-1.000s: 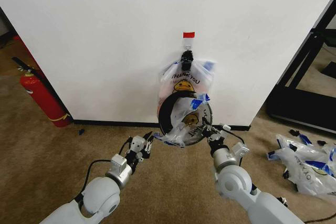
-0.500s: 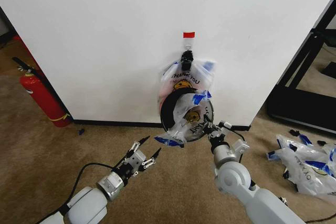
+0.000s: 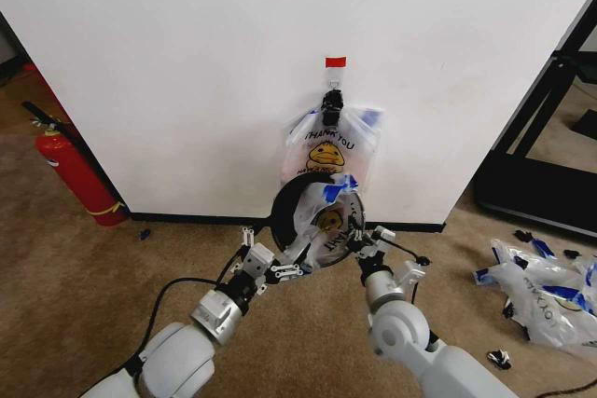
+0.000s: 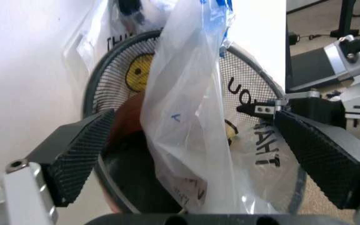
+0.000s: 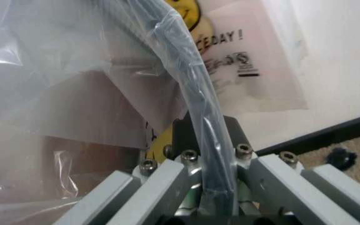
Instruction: Pick up the garbage bag from the wall and place it over the trash bin.
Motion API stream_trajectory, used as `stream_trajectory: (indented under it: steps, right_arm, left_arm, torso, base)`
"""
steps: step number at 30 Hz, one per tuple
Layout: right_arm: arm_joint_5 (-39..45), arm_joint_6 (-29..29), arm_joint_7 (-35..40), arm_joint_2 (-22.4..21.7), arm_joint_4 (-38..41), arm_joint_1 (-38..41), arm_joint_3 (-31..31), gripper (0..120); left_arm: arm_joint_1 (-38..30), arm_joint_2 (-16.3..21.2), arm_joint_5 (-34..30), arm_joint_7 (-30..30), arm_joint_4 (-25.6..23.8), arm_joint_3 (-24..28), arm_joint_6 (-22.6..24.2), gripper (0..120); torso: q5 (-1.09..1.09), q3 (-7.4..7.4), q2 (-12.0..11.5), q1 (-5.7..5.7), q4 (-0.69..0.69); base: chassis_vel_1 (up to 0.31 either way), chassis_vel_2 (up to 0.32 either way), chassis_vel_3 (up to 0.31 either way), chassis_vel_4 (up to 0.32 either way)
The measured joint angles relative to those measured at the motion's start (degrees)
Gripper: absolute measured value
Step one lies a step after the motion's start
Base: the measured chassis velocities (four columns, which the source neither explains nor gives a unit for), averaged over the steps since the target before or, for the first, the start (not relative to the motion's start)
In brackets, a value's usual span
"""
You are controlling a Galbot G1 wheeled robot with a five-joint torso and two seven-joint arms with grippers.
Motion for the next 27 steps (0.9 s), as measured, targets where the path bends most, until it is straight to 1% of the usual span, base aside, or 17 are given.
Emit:
stream_trajectory:
  steps: [3,9,10,12,15,16,19,20,21,23,24,27]
  right_arm:
    - [-0.73,0.19,-0.44,0.11,-0.10,-0.13,-0.47,0]
    - [-2.07,0.38,-1.22,0.36,-0.01,-0.35,-1.06,0]
    - [-2.07,0.38,-1.22,0.36,-0.01,-0.35,-1.06,0]
    - [-2.18,0.39,-1.22,0.49,-0.01,-0.34,-1.12,0]
    - [-2.46,0.39,-1.26,0.58,0.00,-0.32,-1.26,0]
    - [-2.46,0.39,-1.26,0.58,0.00,-0.32,-1.26,0]
    - [-2.78,0.39,-1.28,0.60,-0.01,-0.34,-1.51,0]
    - [-2.80,0.39,-1.28,0.60,-0.01,-0.35,-1.51,0]
    - [-2.91,0.39,-1.28,0.55,-0.01,-0.39,-1.54,0]
    - [-2.91,0.39,-1.28,0.55,-0.01,-0.39,-1.54,0]
    - [-2.98,0.39,-1.28,0.45,-0.01,-0.46,-1.54,0]
    - [-3.04,0.37,-1.36,0.26,0.09,-0.56,-1.60,0]
  left_arm:
    - [-0.48,0.03,-0.04,-0.01,0.50,0.07,0.05,93]
    - [-1.94,0.87,-0.11,-0.61,1.80,-0.10,-0.12,66]
    - [-1.94,0.87,-0.11,-0.61,1.80,-0.10,-0.12,66]
    - [-1.94,1.17,-0.45,-0.68,1.70,-0.18,-0.20,58]
    - [-2.33,1.24,-0.58,-0.55,1.92,-0.20,-1.23,46]
    - [-2.33,1.24,-0.58,-0.55,1.92,-0.20,-1.23,46]
    - [-3.11,1.33,-0.94,1.40,2.70,-0.34,-3.72,32]
    - [-3.12,1.34,-0.96,1.62,2.74,-0.36,-3.93,30]
    - [-3.15,1.44,-1.00,2.67,2.89,-0.48,-4.87,23]
    - [-3.15,1.44,-1.00,2.67,2.89,-0.48,-4.87,23]
    - [-3.15,1.58,-1.15,3.50,2.98,-0.64,-5.55,15]
    - [-3.14,1.67,-1.21,4.14,3.34,-1.16,-6.23,3]
  torso:
    - [0.00,0.00,0.00,0.00,0.00]
    - [0.00,0.00,0.00,0.00,0.00]
    - [0.00,0.00,0.00,0.00,0.00]
    - [0.00,0.00,0.00,0.00,0.00]
    - [0.00,0.00,0.00,0.00,0.00]
    - [0.00,0.00,0.00,0.00,0.00]
    - [0.00,0.00,0.00,0.00,0.00]
    - [0.00,0.00,0.00,0.00,0.00]
    - [0.00,0.00,0.00,0.00,0.00]
    - [0.00,0.00,0.00,0.00,0.00]
    - [0.00,0.00,0.00,0.00,0.00]
    - [0.00,0.00,0.00,0.00,0.00]
  base:
    - [0.000,0.000,0.000,0.000]
    - [0.000,0.000,0.000,0.000]
    - [0.000,0.000,0.000,0.000]
    - [0.000,0.000,0.000,0.000]
    - [0.000,0.000,0.000,0.000]
    - [0.000,0.000,0.000,0.000]
    - [0.000,0.000,0.000,0.000]
    - [0.000,0.000,0.000,0.000]
    - [0.000,0.000,0.000,0.000]
    - [0.000,0.000,0.000,0.000]
    - [0.000,0.000,0.000,0.000]
    - [0.000,0.000,0.000,0.000]
